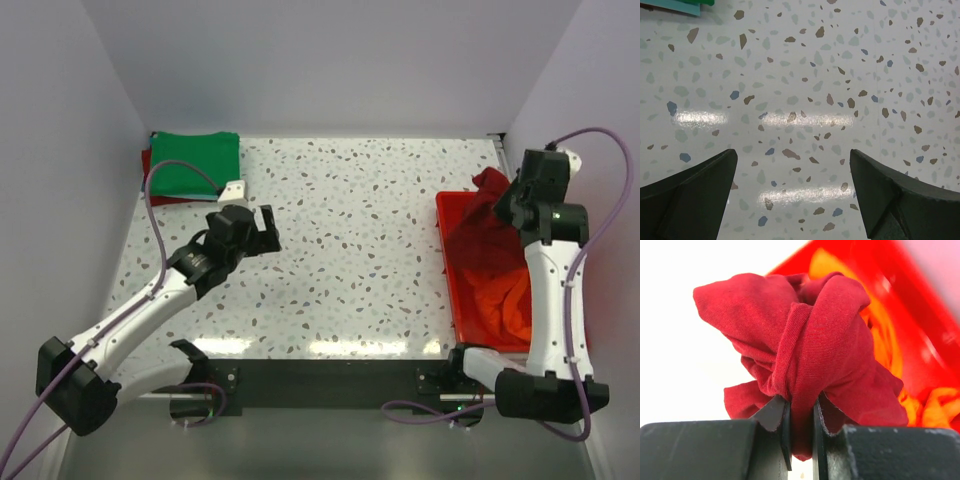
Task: Fold and stack the t-shirts
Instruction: Grab the tshirt from the pile, then move the tshirt to the center of the board
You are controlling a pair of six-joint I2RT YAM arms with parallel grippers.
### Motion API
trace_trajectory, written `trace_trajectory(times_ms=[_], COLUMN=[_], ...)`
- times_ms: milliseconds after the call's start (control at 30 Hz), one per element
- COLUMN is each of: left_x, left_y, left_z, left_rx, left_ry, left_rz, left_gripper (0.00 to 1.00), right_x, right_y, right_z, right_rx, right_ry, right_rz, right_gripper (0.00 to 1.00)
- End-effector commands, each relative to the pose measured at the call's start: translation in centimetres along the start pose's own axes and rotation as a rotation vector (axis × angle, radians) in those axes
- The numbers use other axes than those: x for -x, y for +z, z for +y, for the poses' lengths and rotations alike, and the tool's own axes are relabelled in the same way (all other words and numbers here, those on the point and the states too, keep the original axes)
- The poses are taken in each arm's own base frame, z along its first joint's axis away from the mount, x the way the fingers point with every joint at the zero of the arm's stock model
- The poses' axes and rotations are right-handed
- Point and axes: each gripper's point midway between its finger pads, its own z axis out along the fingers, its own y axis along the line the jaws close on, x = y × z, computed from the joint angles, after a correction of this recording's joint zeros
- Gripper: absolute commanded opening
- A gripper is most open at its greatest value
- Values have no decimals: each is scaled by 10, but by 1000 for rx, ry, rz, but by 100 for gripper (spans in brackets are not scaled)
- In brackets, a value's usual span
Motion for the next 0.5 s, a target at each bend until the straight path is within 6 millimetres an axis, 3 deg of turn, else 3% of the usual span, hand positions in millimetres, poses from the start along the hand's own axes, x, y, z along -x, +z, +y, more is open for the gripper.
trace_trajectory(times_ms=[0,233,300,433,467], left_x=[27,32,31,31,32], left_y=[1,3,2,-3,-6], left_z=[-24,-40,-41,-40,-39], left_rx=[-71,-140,-153,-159,-161], left_ry=[12,40,39,28,26], left_rz=[-64,-63,-62,-61,-64], left_gripper=[100,100,100,100,100], right_x=[48,135,149,166,163], right_y=[-52,-149,-165,-199,-203], right_z=[-13,2,15,71,96], right_rx=[-9,168,242,550,679], right_ry=[27,71,55,15,-16], right_rz=[-181,-501,-539,-564,-526], right_gripper=[0,0,0,0,0])
